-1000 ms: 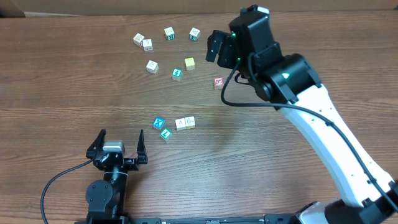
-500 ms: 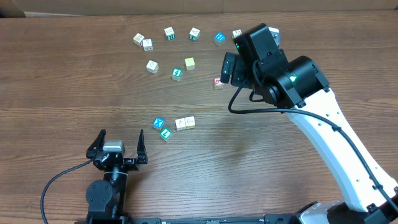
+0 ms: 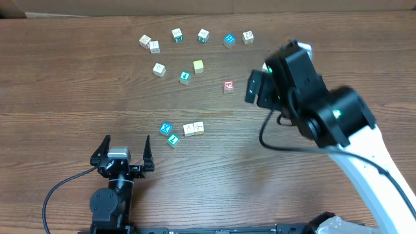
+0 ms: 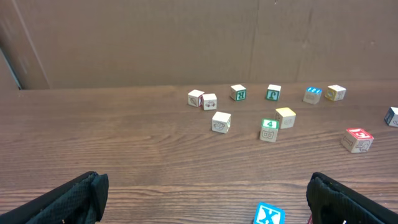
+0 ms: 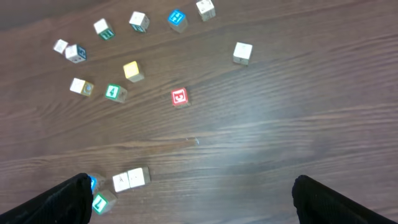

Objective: Form a horizontal line

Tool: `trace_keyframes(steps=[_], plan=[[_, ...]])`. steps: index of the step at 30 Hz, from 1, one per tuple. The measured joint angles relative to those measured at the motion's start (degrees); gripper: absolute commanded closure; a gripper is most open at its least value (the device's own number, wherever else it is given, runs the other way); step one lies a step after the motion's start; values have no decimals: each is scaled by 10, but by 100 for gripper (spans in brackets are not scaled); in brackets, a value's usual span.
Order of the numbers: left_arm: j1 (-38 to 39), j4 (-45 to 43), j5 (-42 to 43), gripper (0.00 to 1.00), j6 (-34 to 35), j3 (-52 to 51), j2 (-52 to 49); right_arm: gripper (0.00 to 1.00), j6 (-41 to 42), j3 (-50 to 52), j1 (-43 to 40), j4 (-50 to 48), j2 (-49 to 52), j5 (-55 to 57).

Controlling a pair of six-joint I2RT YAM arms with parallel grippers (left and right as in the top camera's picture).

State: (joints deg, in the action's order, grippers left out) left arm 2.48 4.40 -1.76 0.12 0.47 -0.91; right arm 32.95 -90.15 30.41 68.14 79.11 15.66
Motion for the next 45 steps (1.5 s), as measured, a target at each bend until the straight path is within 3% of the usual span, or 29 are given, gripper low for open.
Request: trace_keyframes(steps=[9, 16, 32, 45], plan=[[0, 0, 0, 0, 0, 0, 0, 0, -3, 278, -31, -227, -83, 11], [0, 0, 0, 0, 0, 0, 0, 0, -66, 427, -81, -400, -107, -52], [0, 0, 0, 0, 0, 0, 0, 0, -177, 594, -212, -567, -137, -83], [0, 0, 0, 0, 0, 0, 0, 0, -207, 681, -222, -690, -137, -98]])
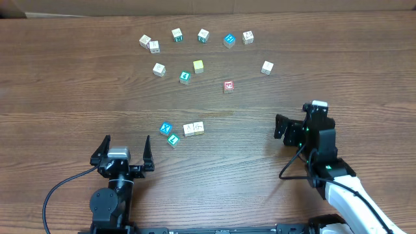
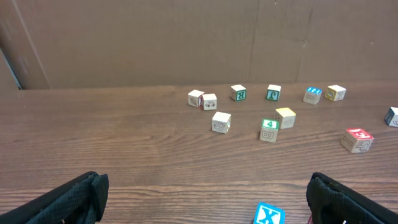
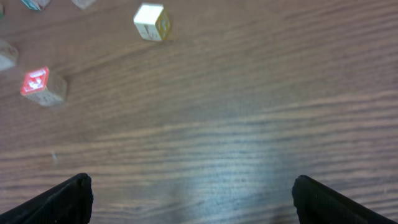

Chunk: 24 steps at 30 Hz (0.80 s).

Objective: Form a horizontal line

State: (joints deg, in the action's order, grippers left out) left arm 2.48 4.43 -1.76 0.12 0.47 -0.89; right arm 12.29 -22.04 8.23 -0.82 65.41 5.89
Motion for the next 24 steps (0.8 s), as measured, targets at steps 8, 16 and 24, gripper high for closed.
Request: trace_keyframes(steps=[8, 16, 24], plan=[[0, 0, 0, 1, 0, 0, 0, 0, -3, 72, 0, -99, 0, -12], [0, 0, 0, 0, 0, 0, 0, 0, -4, 110, -9, -164, -4, -29], [0, 0, 0, 1, 0, 0, 0, 0, 19, 184, -46, -213, -11, -42]])
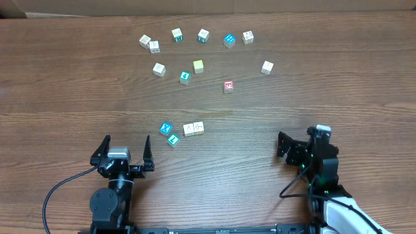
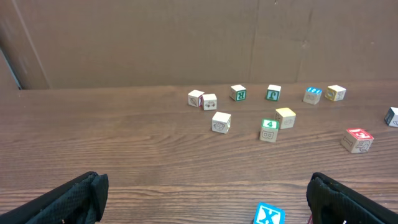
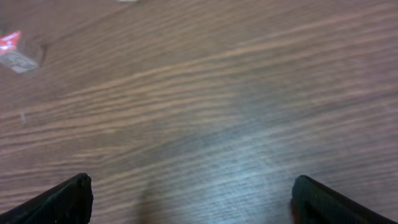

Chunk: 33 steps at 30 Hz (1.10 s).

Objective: Form a horizontal line

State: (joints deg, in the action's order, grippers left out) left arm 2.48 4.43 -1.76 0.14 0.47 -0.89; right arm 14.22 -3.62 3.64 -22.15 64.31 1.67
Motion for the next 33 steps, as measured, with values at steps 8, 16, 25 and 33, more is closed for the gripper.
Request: trace_keyframes(steps=[8, 16, 25, 33], plan=[[0, 0, 0, 1, 0, 0, 0, 0, 18, 26, -6, -5, -40, 0], [0, 0, 0, 1, 0, 0, 0, 0, 21, 26, -5, 25, -80, 0], [0, 0, 0, 1, 0, 0, 0, 0, 10, 26, -5, 78, -145, 1], [0, 0, 0, 0, 0, 0, 0, 0, 7, 26, -5, 102, -174, 1]])
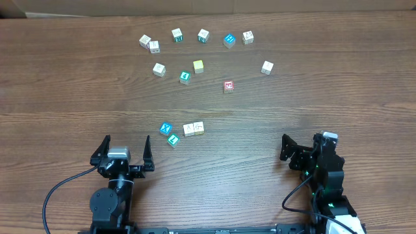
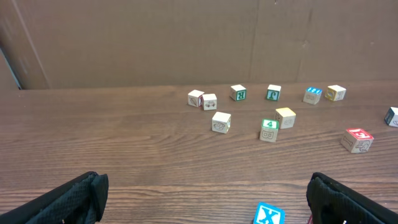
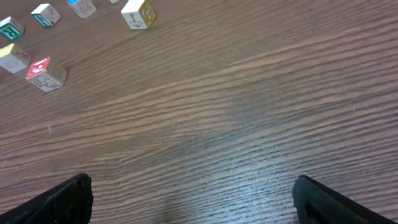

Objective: Form a horizontal line

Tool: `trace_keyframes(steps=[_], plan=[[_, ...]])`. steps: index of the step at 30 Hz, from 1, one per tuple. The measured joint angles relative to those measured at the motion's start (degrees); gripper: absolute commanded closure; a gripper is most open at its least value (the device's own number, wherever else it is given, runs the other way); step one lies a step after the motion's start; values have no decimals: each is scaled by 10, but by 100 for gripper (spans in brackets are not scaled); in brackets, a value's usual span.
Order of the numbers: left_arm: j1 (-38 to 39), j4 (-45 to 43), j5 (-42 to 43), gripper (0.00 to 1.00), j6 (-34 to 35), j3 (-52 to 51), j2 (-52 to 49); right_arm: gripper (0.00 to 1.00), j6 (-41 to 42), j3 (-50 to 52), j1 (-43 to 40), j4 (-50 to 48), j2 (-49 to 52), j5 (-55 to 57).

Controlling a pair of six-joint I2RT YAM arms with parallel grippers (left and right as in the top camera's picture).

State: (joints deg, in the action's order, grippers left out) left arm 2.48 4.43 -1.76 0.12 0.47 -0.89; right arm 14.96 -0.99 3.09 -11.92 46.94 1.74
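Observation:
Small lettered wooden blocks lie scattered on the brown table (image 1: 78,97). Several sit in a loose arc at the back, among them a red one (image 1: 228,86) and a white one (image 1: 267,67). Nearer, a blue X block (image 1: 166,129), a teal block (image 1: 173,139) and two pale blocks (image 1: 194,128) sit close together. My left gripper (image 1: 127,146) rests open at the near left, with the X block (image 2: 268,214) just ahead of its right finger. My right gripper (image 1: 302,148) rests open at the near right, nothing between its fingers.
A brown cardboard wall (image 2: 186,43) stands behind the back row of blocks. The right wrist view shows the red block (image 3: 45,73) and the white block (image 3: 138,14) far ahead, with bare wood in between.
My right arm has drawn back a little further toward the table's near edge, still open. The left arm and all the blocks are where they were.
My right gripper was first open and high over the back right of the table, above the blocks. Then it was low at the near right, then closer to the front edge, and now rests there. No block changed place and the left arm stayed put.

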Motion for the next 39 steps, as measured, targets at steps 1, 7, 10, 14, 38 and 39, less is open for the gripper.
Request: trace_keyframes(steps=[1, 7, 10, 14, 38, 39], plan=[[0, 0, 0, 0, 0, 0, 0, 0, 0, 0, 0, 3, -3, 0], [0, 0, 0, 1, 0, 0, 0, 0, 0, 0, 0, 37, -30, 0], [0, 0, 0, 1, 0, 0, 0, 0, 0, 0, 0, 55, -49, 0], [0, 0, 0, 1, 0, 0, 0, 0, 0, 0, 0, 69, -62, 0], [0, 0, 0, 1, 0, 0, 0, 0, 0, 0, 0, 167, -191, 0], [0, 0, 0, 0, 0, 0, 0, 0, 0, 0, 0, 167, -195, 0]])
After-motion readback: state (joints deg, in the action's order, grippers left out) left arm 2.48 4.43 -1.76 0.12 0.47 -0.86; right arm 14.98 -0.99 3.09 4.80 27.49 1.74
